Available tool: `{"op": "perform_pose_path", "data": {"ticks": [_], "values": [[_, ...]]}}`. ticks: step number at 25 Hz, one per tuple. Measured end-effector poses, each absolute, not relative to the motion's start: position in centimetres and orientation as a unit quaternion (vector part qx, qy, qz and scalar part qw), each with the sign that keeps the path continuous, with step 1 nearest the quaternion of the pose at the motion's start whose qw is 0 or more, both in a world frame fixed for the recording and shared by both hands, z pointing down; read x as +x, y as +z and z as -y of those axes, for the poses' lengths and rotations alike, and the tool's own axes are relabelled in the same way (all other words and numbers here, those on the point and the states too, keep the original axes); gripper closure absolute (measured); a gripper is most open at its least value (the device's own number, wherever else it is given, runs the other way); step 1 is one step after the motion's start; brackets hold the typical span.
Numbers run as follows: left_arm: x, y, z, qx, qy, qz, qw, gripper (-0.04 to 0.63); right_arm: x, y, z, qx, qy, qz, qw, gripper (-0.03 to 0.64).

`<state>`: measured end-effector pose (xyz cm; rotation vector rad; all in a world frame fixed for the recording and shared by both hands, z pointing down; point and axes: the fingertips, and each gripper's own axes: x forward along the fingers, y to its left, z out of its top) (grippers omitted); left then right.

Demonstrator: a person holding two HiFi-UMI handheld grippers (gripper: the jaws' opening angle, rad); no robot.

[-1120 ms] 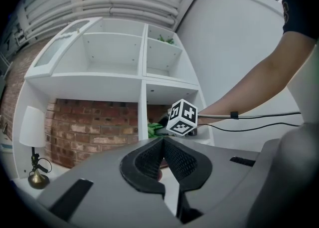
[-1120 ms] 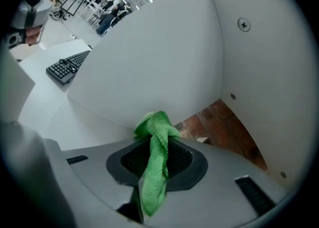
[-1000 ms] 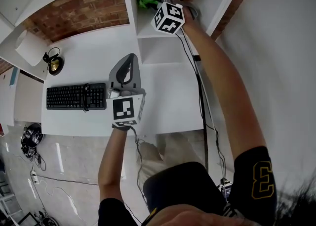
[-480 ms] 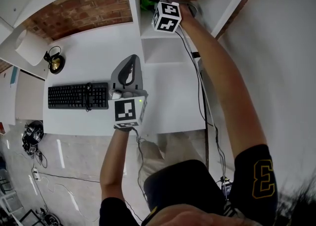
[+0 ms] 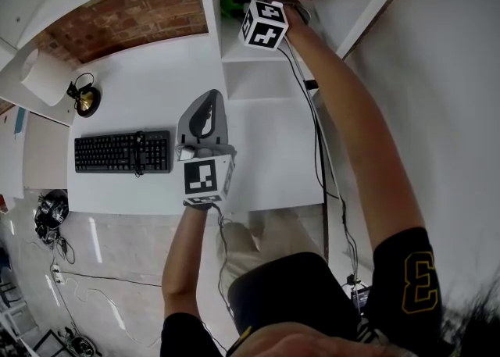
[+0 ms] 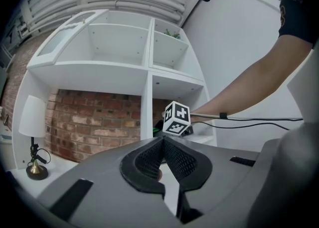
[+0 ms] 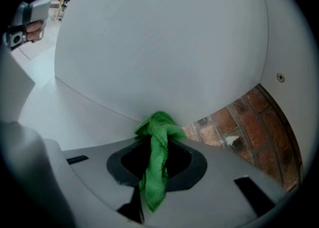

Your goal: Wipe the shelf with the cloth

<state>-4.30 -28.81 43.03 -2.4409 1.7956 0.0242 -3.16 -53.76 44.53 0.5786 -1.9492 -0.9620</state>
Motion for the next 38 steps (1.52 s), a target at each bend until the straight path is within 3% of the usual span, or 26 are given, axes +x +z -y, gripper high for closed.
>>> {"op": "perform_pose_path", "data": {"ticks": [16, 38], "values": [[-2.9, 43.3, 25.8, -0.808, 0.007, -0.589, -0.002, 0.577, -2.8, 44.6, 48.9, 0.224, -0.351, 0.806, 0.422, 0.565], [-2.7, 37.4, 25.5, -0.823, 0.014, -0.567, 0.026, 0.577, -2.3, 45.0, 41.8, 0.17, -0.313, 0.822, 0.444, 0.565]]}}
